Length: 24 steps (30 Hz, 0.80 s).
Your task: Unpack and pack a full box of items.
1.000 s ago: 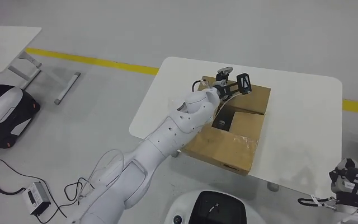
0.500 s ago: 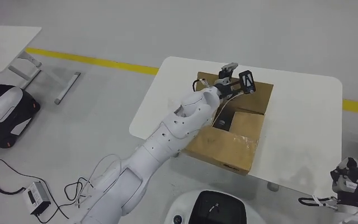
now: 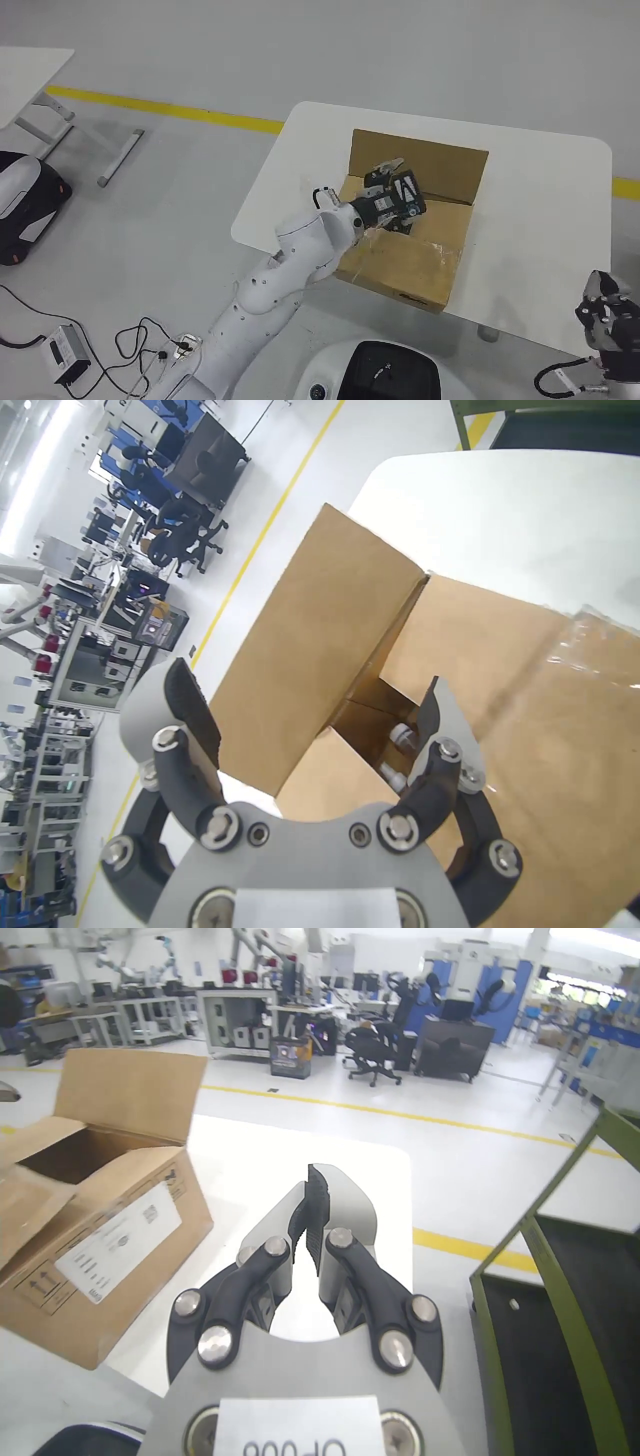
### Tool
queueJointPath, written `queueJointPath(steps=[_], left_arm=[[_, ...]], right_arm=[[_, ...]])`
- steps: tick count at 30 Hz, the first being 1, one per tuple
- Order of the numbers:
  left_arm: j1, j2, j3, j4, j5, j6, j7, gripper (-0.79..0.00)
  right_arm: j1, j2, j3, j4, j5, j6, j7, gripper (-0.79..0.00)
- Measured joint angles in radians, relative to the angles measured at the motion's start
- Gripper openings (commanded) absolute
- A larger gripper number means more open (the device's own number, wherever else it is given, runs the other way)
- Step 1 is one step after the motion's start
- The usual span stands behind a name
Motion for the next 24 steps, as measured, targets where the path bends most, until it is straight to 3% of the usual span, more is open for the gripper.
queueJointPath(steps=[5, 16, 20, 24], left_arm=[[0.118, 0.013, -0.078, -0.111, -0.106, -0.045, -0.031, 0.000], [0.269, 0.032, -0.207, -0.237, -0.189, -0.005, 0.018, 0.000], [0.292, 0.036, -0.224, -0.258, -0.158, 0.027, 0.050, 0.000], [0.289, 0.041, -0.210, -0.245, -0.045, 0.042, 0.080, 0.000]], right_arm=[[-0.012, 0.023, 0.005, 0.022, -0.192, -0.189, -0.153, -0.785], [-0.012, 0.026, 0.003, 0.032, -0.219, -0.194, -0.172, -0.785], [0.016, 0.030, -0.025, 0.005, -0.157, -0.282, -0.107, -0.785], [0.105, 0.038, -0.081, -0.010, -0.125, -0.414, 0.106, -0.785]])
